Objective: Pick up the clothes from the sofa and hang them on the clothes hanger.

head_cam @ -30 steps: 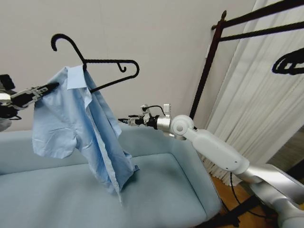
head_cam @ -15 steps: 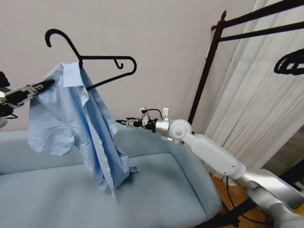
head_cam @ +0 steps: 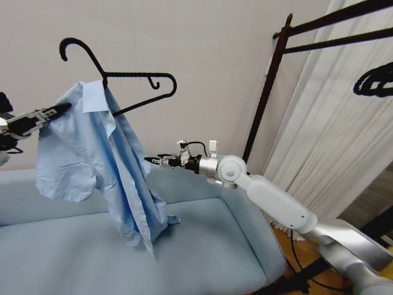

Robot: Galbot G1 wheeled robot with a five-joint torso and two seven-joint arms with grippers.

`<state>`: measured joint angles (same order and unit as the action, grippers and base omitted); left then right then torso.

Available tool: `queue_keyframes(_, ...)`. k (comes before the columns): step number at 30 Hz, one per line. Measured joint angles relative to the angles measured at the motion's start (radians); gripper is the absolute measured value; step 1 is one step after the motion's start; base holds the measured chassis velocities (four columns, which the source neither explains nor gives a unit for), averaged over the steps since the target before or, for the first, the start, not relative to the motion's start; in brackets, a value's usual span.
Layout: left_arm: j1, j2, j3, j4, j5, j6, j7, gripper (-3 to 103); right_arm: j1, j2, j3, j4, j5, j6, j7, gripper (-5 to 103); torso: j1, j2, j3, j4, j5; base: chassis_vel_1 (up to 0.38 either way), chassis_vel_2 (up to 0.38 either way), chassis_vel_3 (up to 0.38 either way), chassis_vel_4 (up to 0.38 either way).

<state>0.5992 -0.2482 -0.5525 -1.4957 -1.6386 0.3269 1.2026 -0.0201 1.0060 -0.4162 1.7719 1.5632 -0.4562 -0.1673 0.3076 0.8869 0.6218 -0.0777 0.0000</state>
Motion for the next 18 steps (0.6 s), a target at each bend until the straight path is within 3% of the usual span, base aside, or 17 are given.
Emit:
queue_keyframes(8, -0.001, 0.001, 0.0, -0.01, -0.009, -0.003, -0.021, 3, -0.001, 0.023, -0.024, -0.008, -0.009, 0.008, 0.005, 95, 0.0, 0.0, 0.0, -0.0001, -0.0001, 0.0, 0.0, 0.0, 0.0)
queue_keyframes(9, -0.001, 0.001, 0.0, -0.01, -0.009, -0.003, -0.022, 3, -0.002, 0.024, -0.026, -0.006, -0.01, 0.01, 0.007, 84, 0.0, 0.0, 0.0, -0.0002, 0.0, 0.0, 0.0, 0.0, 0.0)
queue_keyframes(11, -0.001, 0.001, 0.0, -0.009, -0.009, -0.003, -0.023, 3, -0.003, 0.025, -0.027, -0.005, -0.011, 0.011, 0.009, 84, 0.0, 0.0, 0.0, -0.0002, 0.0, 0.0, 0.0, 0.0, 0.0)
queue_keyframes(12, 0.0, 0.001, -0.001, -0.009, -0.009, -0.003, -0.024, 3, -0.003, 0.027, -0.028, -0.005, -0.012, 0.011, 0.009, 73, 0.0, 0.0, 0.0, -0.0002, -0.0001, 0.0, 0.0, 0.0, 0.0)
queue_keyframes(13, 0.0, 0.001, -0.001, -0.008, -0.01, -0.004, -0.026, 3, -0.003, 0.028, -0.028, -0.005, -0.013, 0.012, 0.01, 73, 0.0, 0.0, 0.0, -0.0002, 0.0, 0.0, 0.0, 0.0, 0.0)
queue_keyframes(14, -0.001, 0.001, -0.002, -0.008, -0.01, -0.004, -0.028, 3, -0.003, 0.03, -0.028, -0.005, -0.014, 0.013, 0.012, 62, 0.0, 0.0, 0.0, -0.0002, 0.0, 0.0, 0.0, 0.0, 0.0)
queue_keyframes(17, -0.002, 0.001, -0.002, -0.008, -0.013, -0.004, -0.033, 3, -0.001, 0.033, -0.03, -0.005, -0.014, 0.015, 0.013, 62, 0.0, 0.0, 0.0, -0.0002, -0.0001, 0.0, 0.0, 0.0, 0.0)
queue_keyframes(18, -0.002, 0.001, -0.002, -0.008, -0.014, -0.005, -0.036, 3, -0.001, 0.034, -0.031, -0.005, -0.014, 0.017, 0.015, 51, 0.0, 0.0, 0.0, -0.0001, 0.0, 0.0, 0.0, 0.0, 0.0)
